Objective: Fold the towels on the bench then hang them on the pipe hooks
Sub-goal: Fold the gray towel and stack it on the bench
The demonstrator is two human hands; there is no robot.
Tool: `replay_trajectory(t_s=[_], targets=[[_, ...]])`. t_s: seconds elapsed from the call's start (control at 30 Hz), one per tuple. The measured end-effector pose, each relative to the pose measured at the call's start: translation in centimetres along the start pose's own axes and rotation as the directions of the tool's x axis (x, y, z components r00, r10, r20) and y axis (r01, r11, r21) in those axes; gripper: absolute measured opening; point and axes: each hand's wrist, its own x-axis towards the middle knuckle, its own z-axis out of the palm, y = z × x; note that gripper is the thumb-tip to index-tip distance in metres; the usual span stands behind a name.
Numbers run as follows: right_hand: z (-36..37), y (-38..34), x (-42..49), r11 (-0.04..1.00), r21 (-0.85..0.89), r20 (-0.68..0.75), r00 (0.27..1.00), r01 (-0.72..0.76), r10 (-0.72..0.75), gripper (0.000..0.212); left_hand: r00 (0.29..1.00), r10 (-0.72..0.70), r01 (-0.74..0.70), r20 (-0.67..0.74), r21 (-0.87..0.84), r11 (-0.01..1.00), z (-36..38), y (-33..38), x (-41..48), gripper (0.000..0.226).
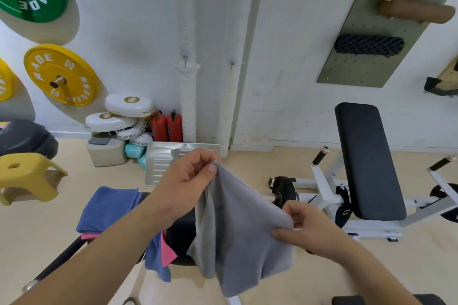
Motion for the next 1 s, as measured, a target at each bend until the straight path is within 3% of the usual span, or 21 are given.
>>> replay_trajectory(t_s=[0.07, 0.17, 0.33, 0.43, 0.5, 0.57, 0.73, 1.0], targets=[[-1.3, 0.4, -0.3, 0.999, 0.032, -0.017, 1.0, -0.024, 0.024, 0.036, 0.998, -0.027, 0.026, -0.062, -0.011, 1.0, -0.3, -0.7, 0.1, 0.019], [-2.9, 1.3, -0.3, 0.998, -0.054, -0.043, 0.999, -0.03, 0.027, 0.03, 0.993, -0.053, 0.051, -0.109, -0.027, 0.998, -0.7, -1.4, 0.3, 0.019], [-4.6, 2.0, -0.3, 0.995, 0.026, -0.094, 0.99, -0.101, 0.103, 0.01, 0.978, -0.033, 0.038, -0.205, 0.019, 0.999, -0.5, -2.2, 0.8, 0.021], [-5.2, 1.7, -0.8, 0.952, 0.305, -0.212, 0.973, -0.019, 0.087, 0.017, 0.917, 0.02, -0.017, -0.398, 0.012, 1.0, -0.7, -2.4, 0.7, 0.026], [-4.8, 0.9, -1.0, 0.838, 0.539, -0.272, 0.96, 0.088, 0.074, 0.02, 0.876, 0.044, -0.043, -0.48, 0.013, 0.999, -1.0, -2.5, 0.5, 0.027], [-3.8, -0.1, -0.8, 0.746, 0.649, -0.323, 0.942, 0.149, 0.093, 0.018, 0.872, 0.065, -0.041, -0.486, 0.061, 0.997, -1.1, -2.8, 0.3, 0.025], [-0.5, -1.7, 1.5, 0.816, 0.557, -0.458, 0.877, 0.156, 0.144, 0.018, 0.892, 0.004, 0.061, -0.452, 0.128, 0.99, -2.4, -4.8, 0.0, 0.012], [3.3, -2.5, 8.5, 0.814, 0.578, -0.39, 0.894, 0.052, 0.219, 0.023, 0.91, -0.198, 0.265, -0.364, 0.143, 0.954, -7.2, -9.2, 2.2, 0.006]])
